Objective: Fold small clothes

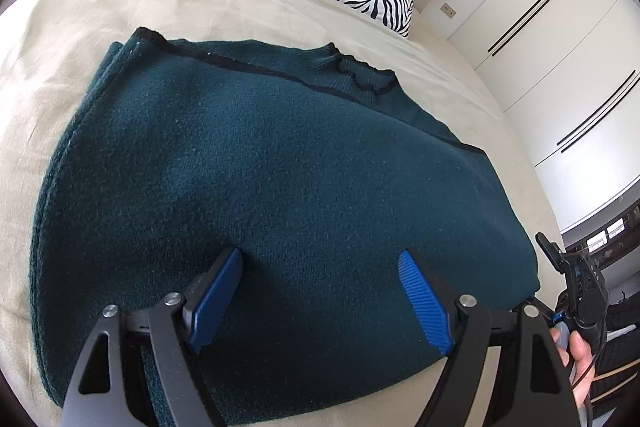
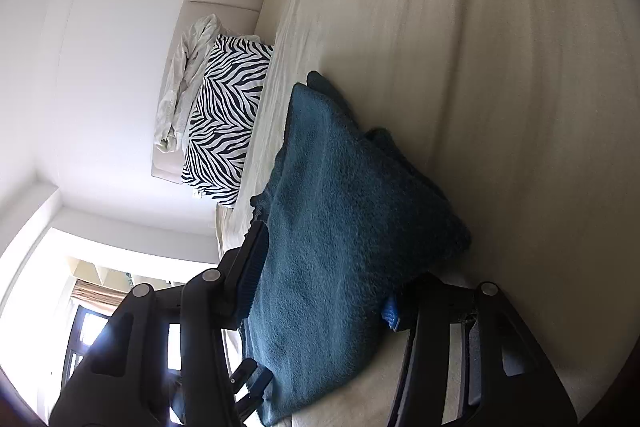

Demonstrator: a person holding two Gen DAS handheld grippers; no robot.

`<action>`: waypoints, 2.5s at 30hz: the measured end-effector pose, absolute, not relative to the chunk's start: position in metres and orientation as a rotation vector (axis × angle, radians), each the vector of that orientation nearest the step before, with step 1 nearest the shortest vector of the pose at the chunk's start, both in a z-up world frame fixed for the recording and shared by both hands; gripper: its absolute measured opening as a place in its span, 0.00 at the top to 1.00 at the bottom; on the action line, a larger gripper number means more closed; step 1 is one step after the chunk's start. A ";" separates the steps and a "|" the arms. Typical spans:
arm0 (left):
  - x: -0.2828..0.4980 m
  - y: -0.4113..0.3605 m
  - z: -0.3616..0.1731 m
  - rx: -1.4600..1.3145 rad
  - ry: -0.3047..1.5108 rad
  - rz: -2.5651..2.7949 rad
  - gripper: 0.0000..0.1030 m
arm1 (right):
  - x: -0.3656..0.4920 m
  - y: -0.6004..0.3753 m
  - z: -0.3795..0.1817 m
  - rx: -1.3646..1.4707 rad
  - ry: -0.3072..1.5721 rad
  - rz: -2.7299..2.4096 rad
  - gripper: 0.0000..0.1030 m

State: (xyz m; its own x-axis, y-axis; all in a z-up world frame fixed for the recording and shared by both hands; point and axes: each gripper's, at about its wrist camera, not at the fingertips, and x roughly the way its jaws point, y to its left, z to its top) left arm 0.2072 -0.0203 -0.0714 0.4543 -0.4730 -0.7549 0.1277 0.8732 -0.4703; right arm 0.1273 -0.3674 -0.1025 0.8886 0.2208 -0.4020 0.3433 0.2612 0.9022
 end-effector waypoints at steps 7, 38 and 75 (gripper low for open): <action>0.211 -0.016 -0.072 -0.417 1.043 -0.385 0.20 | 0.144 -0.381 -0.106 1.339 0.503 -0.125 0.54; 0.240 -0.036 -0.076 -0.436 1.038 -0.477 0.35 | 0.193 -0.357 -0.083 1.027 0.612 -0.202 0.89; 0.302 -0.015 -0.069 -0.845 1.184 -0.664 0.87 | 0.192 -0.056 -0.054 -0.457 0.617 0.069 0.86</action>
State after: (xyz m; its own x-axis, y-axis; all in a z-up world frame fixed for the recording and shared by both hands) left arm 0.3018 -0.0150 -0.0685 0.2588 -0.8175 -0.5145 0.0126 0.5354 -0.8445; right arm 0.1920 -0.0562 -0.0536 0.8167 -0.0723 -0.5726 -0.1962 0.8982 -0.3934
